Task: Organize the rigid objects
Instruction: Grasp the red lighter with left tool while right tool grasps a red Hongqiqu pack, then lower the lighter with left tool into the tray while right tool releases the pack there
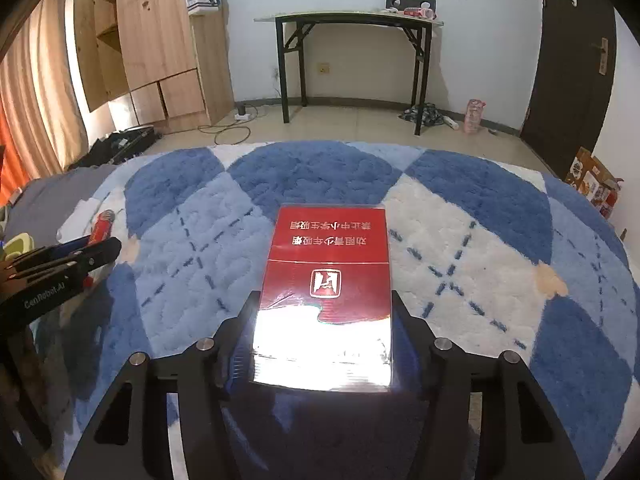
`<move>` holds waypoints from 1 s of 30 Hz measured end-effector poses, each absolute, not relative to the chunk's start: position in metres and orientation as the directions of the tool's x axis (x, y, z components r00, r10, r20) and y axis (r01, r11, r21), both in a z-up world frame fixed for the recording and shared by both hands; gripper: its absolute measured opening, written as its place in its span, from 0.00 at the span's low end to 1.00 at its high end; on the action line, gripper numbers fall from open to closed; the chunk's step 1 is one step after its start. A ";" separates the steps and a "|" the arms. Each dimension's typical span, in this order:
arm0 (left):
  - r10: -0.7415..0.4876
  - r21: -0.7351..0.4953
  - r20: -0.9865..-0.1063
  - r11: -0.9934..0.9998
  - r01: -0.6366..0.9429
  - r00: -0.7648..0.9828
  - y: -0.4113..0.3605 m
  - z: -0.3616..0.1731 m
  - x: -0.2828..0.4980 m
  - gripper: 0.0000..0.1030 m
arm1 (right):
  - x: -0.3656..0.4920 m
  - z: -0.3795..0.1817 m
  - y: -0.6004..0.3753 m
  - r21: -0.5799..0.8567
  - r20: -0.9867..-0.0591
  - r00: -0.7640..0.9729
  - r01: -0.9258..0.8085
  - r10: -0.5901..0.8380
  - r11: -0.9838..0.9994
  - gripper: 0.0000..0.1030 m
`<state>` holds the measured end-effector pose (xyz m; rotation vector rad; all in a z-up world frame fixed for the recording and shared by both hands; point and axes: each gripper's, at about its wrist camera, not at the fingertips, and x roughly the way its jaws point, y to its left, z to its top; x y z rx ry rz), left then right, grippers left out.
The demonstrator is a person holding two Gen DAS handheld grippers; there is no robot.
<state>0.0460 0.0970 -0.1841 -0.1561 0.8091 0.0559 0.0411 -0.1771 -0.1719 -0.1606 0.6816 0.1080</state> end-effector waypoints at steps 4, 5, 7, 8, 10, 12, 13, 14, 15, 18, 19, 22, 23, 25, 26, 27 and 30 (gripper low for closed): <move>-0.101 -0.221 -0.693 0.972 -0.077 0.713 0.109 -0.176 0.031 0.23 | 0.037 -0.163 -0.183 -0.072 -0.637 0.766 -0.173 0.088 0.982 0.54; -0.127 -0.237 -0.681 0.970 -0.053 0.721 0.109 -0.173 0.026 0.23 | 0.035 -0.162 -0.184 -0.066 -0.631 0.769 -0.187 0.104 0.980 0.54; -0.158 -0.244 -0.656 0.970 -0.008 0.738 0.105 -0.167 0.019 0.23 | 0.028 -0.158 -0.186 -0.074 -0.616 0.779 -0.202 0.115 0.977 0.54; -0.170 -0.241 -0.649 0.970 0.011 0.742 0.103 -0.164 0.016 0.23 | 0.024 -0.155 -0.188 -0.075 -0.611 0.783 -0.206 0.118 0.976 0.54; -0.183 -0.240 -0.644 0.970 0.031 0.743 0.100 -0.158 0.011 0.23 | 0.019 -0.153 -0.192 -0.073 -0.609 0.784 -0.212 0.125 0.975 0.54; -0.184 -0.252 -0.642 0.968 0.022 0.744 0.100 -0.150 0.005 0.23 | 0.013 -0.150 -0.194 -0.068 -0.611 0.780 -0.219 0.133 0.973 0.54; -0.185 -0.263 -0.634 0.965 0.015 0.751 0.101 -0.145 0.001 0.23 | 0.010 -0.148 -0.193 -0.067 -0.610 0.780 -0.228 0.141 0.971 0.54; -0.187 -0.277 -0.624 0.961 0.010 0.759 0.104 -0.140 -0.004 0.23 | 0.008 -0.145 -0.192 -0.068 -0.607 0.781 -0.236 0.148 0.969 0.54; -0.186 -0.282 -0.616 0.959 0.006 0.765 0.106 -0.135 -0.010 0.23 | 0.004 -0.141 -0.189 -0.064 -0.603 0.781 -0.253 0.164 0.965 0.54; -0.175 -0.301 -0.591 0.954 -0.014 0.787 0.118 -0.111 -0.030 0.23 | -0.005 -0.131 -0.180 -0.002 -0.612 0.746 -0.333 0.262 0.943 0.54; -0.168 -0.307 -0.584 0.951 -0.024 0.794 0.123 -0.103 -0.037 0.23 | -0.009 -0.127 -0.175 0.009 -0.608 0.738 -0.361 0.292 0.932 0.54; -0.136 -0.315 -0.566 0.947 -0.061 0.813 0.148 -0.080 -0.060 0.23 | -0.024 -0.110 -0.147 0.013 -0.590 0.721 -0.443 0.365 0.897 0.54; -0.112 -0.307 -0.567 0.948 -0.083 0.816 0.161 -0.073 -0.071 0.23 | -0.028 -0.105 -0.136 0.019 -0.586 0.709 -0.472 0.392 0.881 0.54; -0.063 -0.275 -0.578 0.954 -0.122 0.813 0.181 -0.067 -0.085 0.23 | -0.041 -0.092 -0.109 0.020 -0.573 0.680 -0.547 0.457 0.837 0.54; -0.031 -0.250 -0.586 0.957 -0.144 0.810 0.193 -0.065 -0.094 0.23 | -0.046 -0.089 -0.098 0.019 -0.570 0.666 -0.574 0.481 0.818 0.54; 0.007 -0.219 -0.592 0.961 -0.169 0.806 0.207 -0.064 -0.104 0.23 | -0.052 -0.086 -0.082 0.017 -0.568 0.647 -0.608 0.508 0.794 0.54; 0.099 -0.143 -0.624 0.961 -0.238 0.775 0.243 -0.069 -0.125 0.23 | -0.079 -0.084 -0.033 0.021 -0.582 0.566 -0.708 0.584 0.706 0.54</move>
